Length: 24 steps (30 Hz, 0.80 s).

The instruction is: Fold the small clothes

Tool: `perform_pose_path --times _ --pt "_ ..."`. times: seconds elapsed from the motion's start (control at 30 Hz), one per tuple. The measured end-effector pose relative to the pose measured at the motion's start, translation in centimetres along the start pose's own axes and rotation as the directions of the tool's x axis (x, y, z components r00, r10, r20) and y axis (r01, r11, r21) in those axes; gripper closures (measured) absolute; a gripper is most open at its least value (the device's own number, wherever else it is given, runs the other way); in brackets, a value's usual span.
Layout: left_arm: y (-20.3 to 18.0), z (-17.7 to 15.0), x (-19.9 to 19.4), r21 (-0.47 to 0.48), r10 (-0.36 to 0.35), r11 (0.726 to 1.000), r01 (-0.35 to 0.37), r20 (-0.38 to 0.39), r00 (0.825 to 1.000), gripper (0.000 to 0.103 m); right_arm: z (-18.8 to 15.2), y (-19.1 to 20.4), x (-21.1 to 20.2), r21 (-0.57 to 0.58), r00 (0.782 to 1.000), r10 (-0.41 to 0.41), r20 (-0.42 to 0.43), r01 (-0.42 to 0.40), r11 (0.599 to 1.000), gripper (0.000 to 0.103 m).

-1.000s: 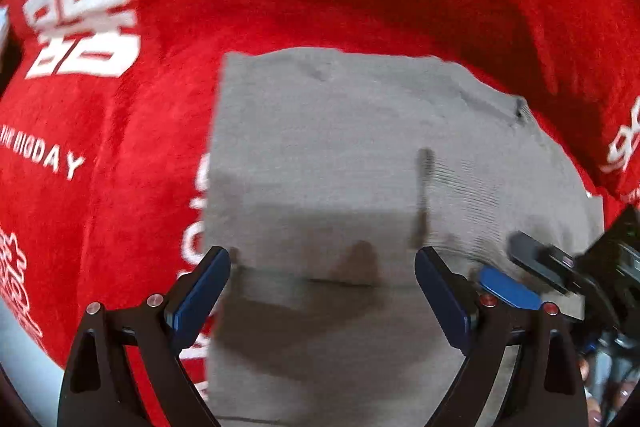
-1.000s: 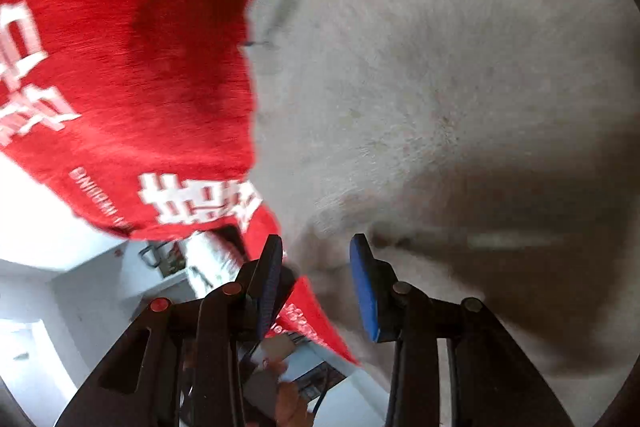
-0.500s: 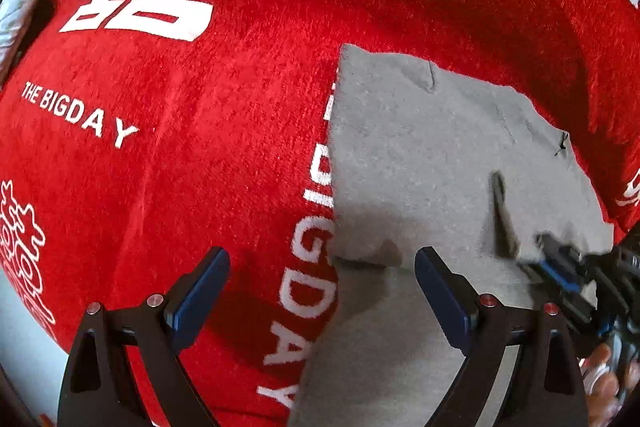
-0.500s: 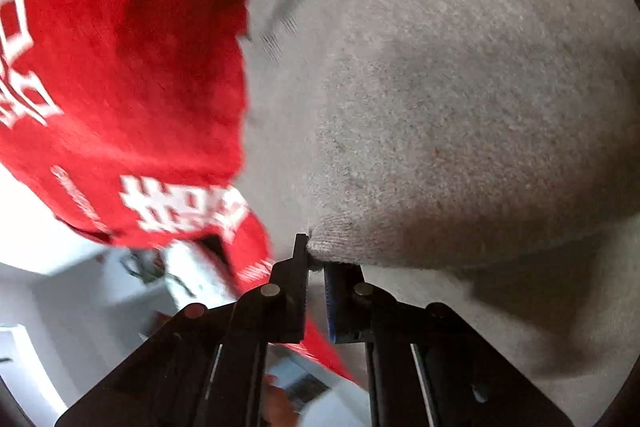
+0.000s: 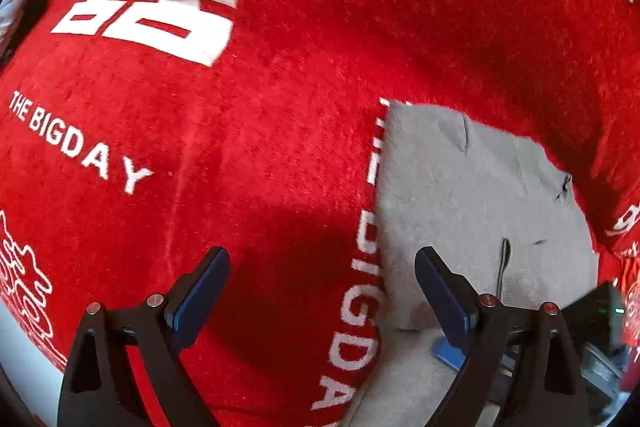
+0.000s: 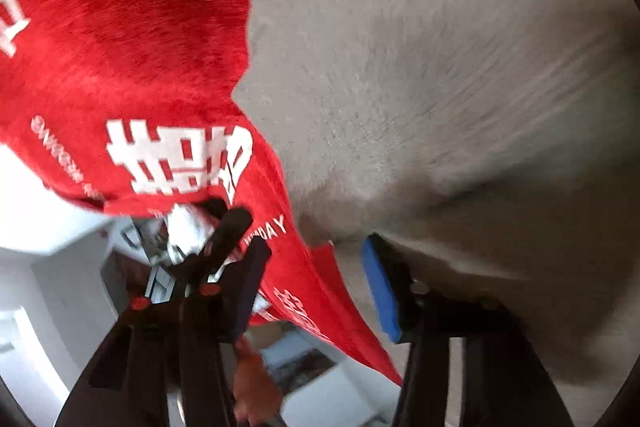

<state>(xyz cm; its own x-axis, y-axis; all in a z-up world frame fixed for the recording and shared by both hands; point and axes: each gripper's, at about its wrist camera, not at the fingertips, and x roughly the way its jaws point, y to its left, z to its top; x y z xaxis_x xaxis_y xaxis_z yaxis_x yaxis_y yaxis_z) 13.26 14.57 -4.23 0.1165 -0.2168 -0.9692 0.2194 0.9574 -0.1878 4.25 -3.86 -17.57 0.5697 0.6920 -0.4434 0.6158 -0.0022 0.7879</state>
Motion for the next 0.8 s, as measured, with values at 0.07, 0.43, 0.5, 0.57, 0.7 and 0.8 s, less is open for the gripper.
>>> perform_pose_path --times 0.07,0.43,0.5,0.57,0.7,0.8 --pt "0.9 -0.2 -0.2 -0.006 0.002 1.0 -0.002 -0.004 1.0 0.009 0.2 -0.2 0.7 0.038 1.0 -0.009 0.015 0.009 0.999 0.096" --pt "2.3 -1.2 -0.2 0.037 0.046 0.998 -0.045 -0.013 0.999 0.009 -1.2 1.7 3.2 -0.058 0.996 -0.089 -0.028 0.087 0.994 0.095" --pt "1.7 -1.1 -0.3 0.051 0.039 0.998 -0.039 -0.008 0.999 0.009 -1.6 2.6 2.6 -0.105 0.987 -0.141 -0.079 0.132 0.986 0.095" --pt "0.6 -1.1 -0.4 0.069 0.036 0.997 -0.035 -0.004 0.999 0.009 -1.9 3.2 -0.1 -0.179 0.984 -0.166 -0.071 0.151 0.972 0.095" --pt "-2.0 -1.1 -0.6 0.08 -0.041 0.996 0.042 -0.011 0.999 0.009 -1.0 1.8 -8.4 -0.16 0.97 -0.225 0.089 0.237 0.958 0.054" --pt "-4.9 -1.3 -0.1 0.135 -0.121 0.983 0.124 -0.03 0.992 0.01 0.6 -1.1 -15.0 -0.053 0.949 -0.242 0.204 0.257 0.965 0.053"
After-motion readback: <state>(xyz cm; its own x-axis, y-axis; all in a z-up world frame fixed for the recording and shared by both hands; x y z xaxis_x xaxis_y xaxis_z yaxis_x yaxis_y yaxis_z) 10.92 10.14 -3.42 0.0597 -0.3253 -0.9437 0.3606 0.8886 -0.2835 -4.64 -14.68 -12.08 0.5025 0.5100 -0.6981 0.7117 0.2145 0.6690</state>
